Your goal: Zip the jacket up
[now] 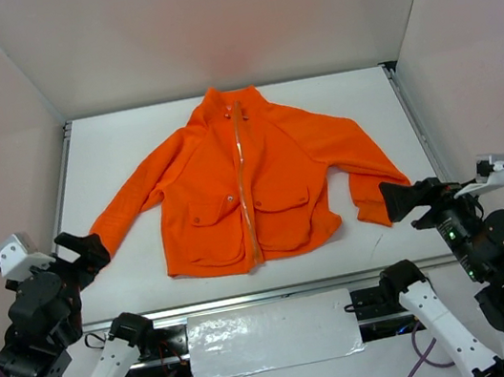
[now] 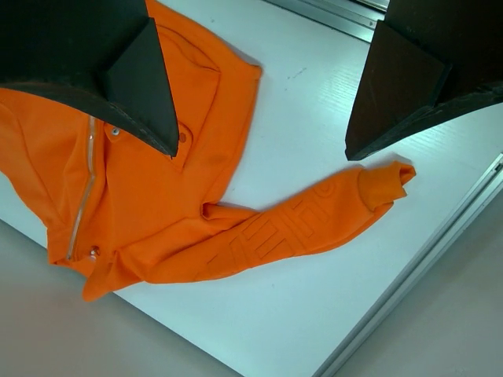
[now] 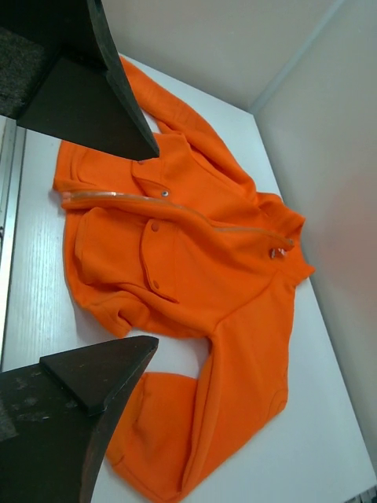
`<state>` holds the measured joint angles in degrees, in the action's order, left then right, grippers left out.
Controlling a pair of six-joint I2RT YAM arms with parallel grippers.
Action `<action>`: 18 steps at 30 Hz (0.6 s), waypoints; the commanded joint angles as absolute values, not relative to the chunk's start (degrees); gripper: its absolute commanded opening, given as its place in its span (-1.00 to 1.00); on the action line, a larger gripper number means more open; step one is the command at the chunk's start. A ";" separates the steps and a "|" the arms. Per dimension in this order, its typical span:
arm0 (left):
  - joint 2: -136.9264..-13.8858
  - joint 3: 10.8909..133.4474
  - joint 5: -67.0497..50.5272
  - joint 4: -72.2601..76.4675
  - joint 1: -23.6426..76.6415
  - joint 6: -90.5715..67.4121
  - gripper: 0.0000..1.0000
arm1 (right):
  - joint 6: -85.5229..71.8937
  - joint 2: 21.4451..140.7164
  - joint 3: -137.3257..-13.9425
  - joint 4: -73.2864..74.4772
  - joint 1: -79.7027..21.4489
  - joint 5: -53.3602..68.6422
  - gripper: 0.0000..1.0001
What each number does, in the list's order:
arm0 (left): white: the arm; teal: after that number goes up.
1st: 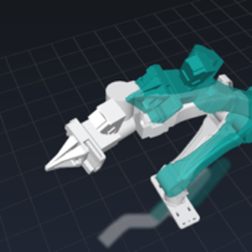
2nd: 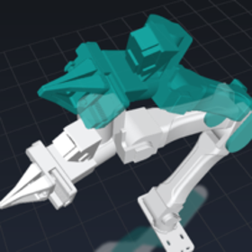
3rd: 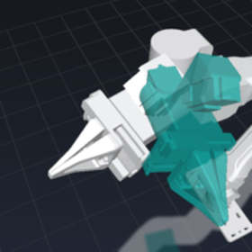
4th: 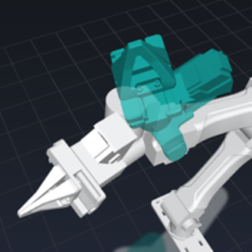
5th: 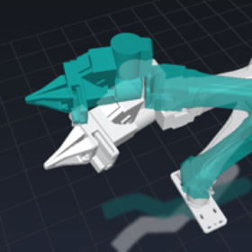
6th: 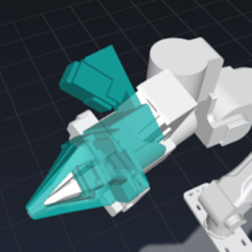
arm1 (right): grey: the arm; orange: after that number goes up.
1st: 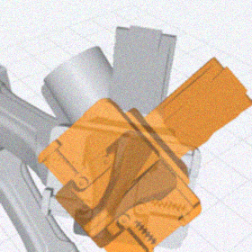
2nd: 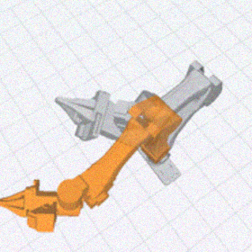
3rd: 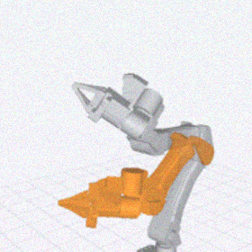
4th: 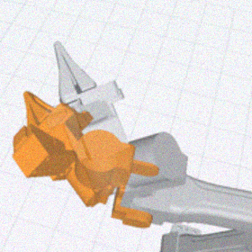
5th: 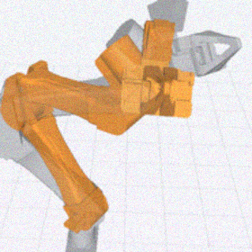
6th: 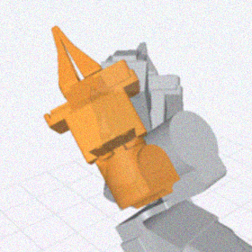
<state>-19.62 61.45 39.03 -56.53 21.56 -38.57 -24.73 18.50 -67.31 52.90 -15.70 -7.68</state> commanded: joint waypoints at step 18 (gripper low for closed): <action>-8.61 52.74 38.06 -46.41 21.45 -33.93 0.99 | -24.52 17.67 -63.11 53.53 -17.58 -14.33 1.00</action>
